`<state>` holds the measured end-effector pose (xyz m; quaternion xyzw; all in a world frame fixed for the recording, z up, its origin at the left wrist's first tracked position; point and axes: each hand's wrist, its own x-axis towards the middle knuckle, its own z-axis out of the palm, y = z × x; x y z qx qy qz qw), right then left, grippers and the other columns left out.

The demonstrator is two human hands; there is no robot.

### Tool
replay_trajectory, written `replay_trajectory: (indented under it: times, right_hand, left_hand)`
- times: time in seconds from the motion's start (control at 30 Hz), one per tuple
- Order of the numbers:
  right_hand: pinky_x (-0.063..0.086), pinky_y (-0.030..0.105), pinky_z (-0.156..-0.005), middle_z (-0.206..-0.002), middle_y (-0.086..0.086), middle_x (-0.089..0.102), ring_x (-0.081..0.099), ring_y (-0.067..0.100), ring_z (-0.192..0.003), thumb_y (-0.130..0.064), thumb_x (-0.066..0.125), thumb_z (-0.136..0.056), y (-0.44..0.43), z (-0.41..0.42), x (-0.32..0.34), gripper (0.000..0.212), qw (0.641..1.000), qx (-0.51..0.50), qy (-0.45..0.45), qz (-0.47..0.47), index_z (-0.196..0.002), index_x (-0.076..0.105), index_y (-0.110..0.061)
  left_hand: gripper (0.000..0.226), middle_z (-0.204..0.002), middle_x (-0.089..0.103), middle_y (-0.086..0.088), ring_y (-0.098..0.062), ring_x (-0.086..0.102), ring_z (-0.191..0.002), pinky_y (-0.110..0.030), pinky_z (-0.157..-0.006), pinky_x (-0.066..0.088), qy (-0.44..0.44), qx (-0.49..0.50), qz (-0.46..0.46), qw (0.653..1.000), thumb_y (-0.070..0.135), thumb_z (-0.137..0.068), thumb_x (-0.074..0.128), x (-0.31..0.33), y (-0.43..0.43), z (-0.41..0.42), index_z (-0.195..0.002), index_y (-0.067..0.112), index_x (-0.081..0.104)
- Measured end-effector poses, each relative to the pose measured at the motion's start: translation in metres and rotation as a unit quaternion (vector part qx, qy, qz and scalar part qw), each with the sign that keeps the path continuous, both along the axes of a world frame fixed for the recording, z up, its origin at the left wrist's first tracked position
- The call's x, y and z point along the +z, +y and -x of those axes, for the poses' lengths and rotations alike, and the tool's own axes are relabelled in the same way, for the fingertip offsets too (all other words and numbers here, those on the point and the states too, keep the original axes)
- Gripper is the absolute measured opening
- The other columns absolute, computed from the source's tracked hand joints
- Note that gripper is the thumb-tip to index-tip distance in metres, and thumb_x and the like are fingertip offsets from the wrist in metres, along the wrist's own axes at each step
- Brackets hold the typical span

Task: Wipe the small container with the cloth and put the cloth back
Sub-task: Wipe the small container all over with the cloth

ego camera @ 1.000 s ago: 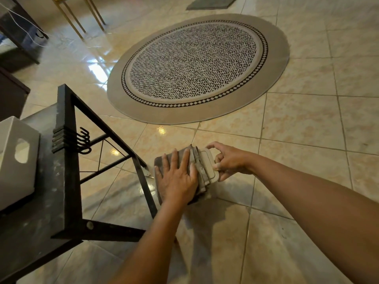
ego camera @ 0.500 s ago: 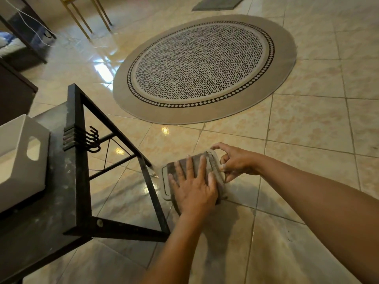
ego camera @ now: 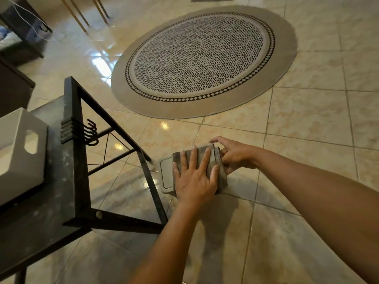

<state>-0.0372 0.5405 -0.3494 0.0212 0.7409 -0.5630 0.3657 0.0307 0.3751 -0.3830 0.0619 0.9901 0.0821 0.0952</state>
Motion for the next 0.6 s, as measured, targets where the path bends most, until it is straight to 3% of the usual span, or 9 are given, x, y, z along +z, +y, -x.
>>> replay_trajectory:
  times: [0.17, 0.33, 0.5, 0.6]
  right_hand:
    - [0.061, 0.035, -0.059, -0.076, 0.009, 0.051, 0.061, 0.018, -0.062, 0.014, 0.051, -0.092, -0.002, 0.002, -0.004, 0.074, 1.0, -0.001, 0.007, -0.013, -0.147, 0.029, -0.03]
    - [0.063, 0.046, -0.07, -0.086, 0.014, 0.058, 0.066, 0.023, -0.068, 0.019, 0.046, -0.088, -0.002, 0.0, -0.002, 0.077, 1.0, -0.003, 0.006, -0.003, -0.145, 0.032, -0.031]
    - [0.062, 0.041, -0.068, -0.075, 0.011, 0.052, 0.06, 0.018, -0.062, 0.013, 0.051, -0.092, -0.004, 0.001, 0.0, 0.075, 1.0, -0.002, 0.012, -0.018, -0.148, 0.028, -0.032]
    - [0.062, 0.049, -0.075, -0.091, 0.016, 0.063, 0.067, 0.025, -0.071, 0.017, 0.049, -0.089, -0.003, 0.001, 0.002, 0.078, 1.0, 0.01, 0.002, -0.007, -0.146, 0.03, -0.032]
  left_hand:
    - [0.06, -0.166, -0.021, 0.005, -0.025, -0.026, -0.15, -0.056, -0.121, -0.012, 0.004, 0.129, -0.004, 0.992, 0.058, -0.103, 0.015, 0.001, -0.041, 0.001, -0.155, 0.047, -0.014]
    - [0.058, -0.165, -0.022, 0.007, -0.027, -0.027, -0.149, -0.057, -0.121, -0.009, 0.015, -0.033, -0.017, 0.999, 0.053, -0.104, 0.014, 0.002, -0.002, 0.014, -0.153, 0.049, -0.016]
    - [0.059, -0.166, -0.022, 0.004, -0.027, -0.029, -0.148, -0.057, -0.121, -0.012, -0.004, 0.078, -0.017, 0.997, 0.052, -0.1, 0.009, 0.001, -0.019, 0.019, -0.153, 0.048, -0.016]
    - [0.056, -0.164, -0.026, 0.008, -0.024, -0.032, -0.148, -0.055, -0.121, -0.013, 0.011, -0.029, -0.011, 0.999, 0.053, -0.103, 0.011, 0.0, -0.011, -0.002, -0.152, 0.051, -0.016]
